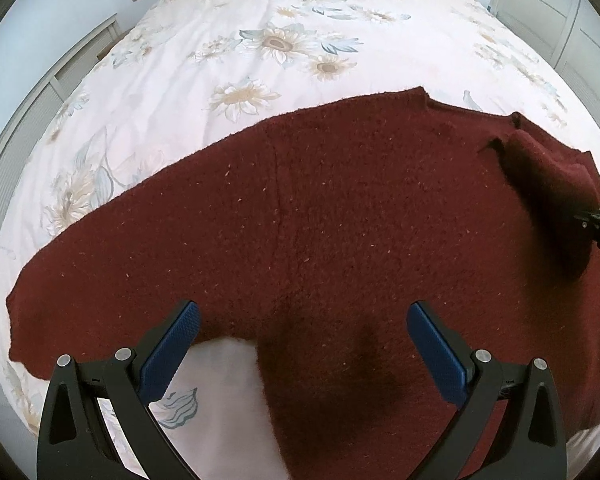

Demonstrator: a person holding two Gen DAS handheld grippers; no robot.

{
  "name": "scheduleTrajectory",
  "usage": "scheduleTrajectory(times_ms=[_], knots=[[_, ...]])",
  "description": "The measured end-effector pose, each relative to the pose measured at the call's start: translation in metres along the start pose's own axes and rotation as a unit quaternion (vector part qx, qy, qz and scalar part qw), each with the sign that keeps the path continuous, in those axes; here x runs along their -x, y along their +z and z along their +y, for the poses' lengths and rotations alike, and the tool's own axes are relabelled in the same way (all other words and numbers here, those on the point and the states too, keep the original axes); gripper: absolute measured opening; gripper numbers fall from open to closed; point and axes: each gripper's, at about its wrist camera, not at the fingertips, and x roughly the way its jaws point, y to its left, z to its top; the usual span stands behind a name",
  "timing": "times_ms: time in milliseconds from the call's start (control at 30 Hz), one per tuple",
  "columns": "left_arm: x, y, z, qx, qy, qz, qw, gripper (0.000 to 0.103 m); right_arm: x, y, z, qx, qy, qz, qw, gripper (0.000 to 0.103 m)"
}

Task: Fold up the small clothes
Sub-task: 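Lay the sleeve across the sweater body and open the right gripper, then grasp the other sleeve cuff with the left gripper and lift it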

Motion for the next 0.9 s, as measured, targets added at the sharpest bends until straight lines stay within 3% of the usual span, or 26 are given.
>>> scheduleTrajectory(times_ms=[67, 200, 367, 533, 733, 900], knots=[[0.000, 0.000, 0.000, -0.001, 0.002, 0.001, 1.0000, 0.102, 0.007, -0.003, -0.003, 0.006, -0.007, -0.004, 1.000, 0.073], [0.003, 0.001, -0.002, -0.008, 0.004, 0.001, 1.0000, 0.102, 0.023, -0.014, -0.016, 0.013, -0.022, -0.008, 1.000, 0.078], [0.008, 0.006, -0.014, -0.025, 0.000, -0.004, 0.9997, 0.102, 0.040, -0.038, -0.050, -0.010, -0.017, -0.002, 1.000, 0.079], [0.010, 0.015, -0.043, -0.051, -0.017, -0.006, 0.9985, 0.102, 0.047, -0.064, -0.099, -0.056, -0.062, 0.002, 0.996, 0.079], [0.006, 0.038, -0.111, -0.121, -0.024, -0.017, 0.9922, 0.102, 0.054, -0.092, -0.147, -0.117, -0.069, 0.001, 0.991, 0.079], [0.002, 0.056, -0.178, -0.183, -0.032, -0.033, 0.9820, 0.102, 0.056, -0.106, -0.167, -0.143, -0.069, 0.001, 0.987, 0.079]])
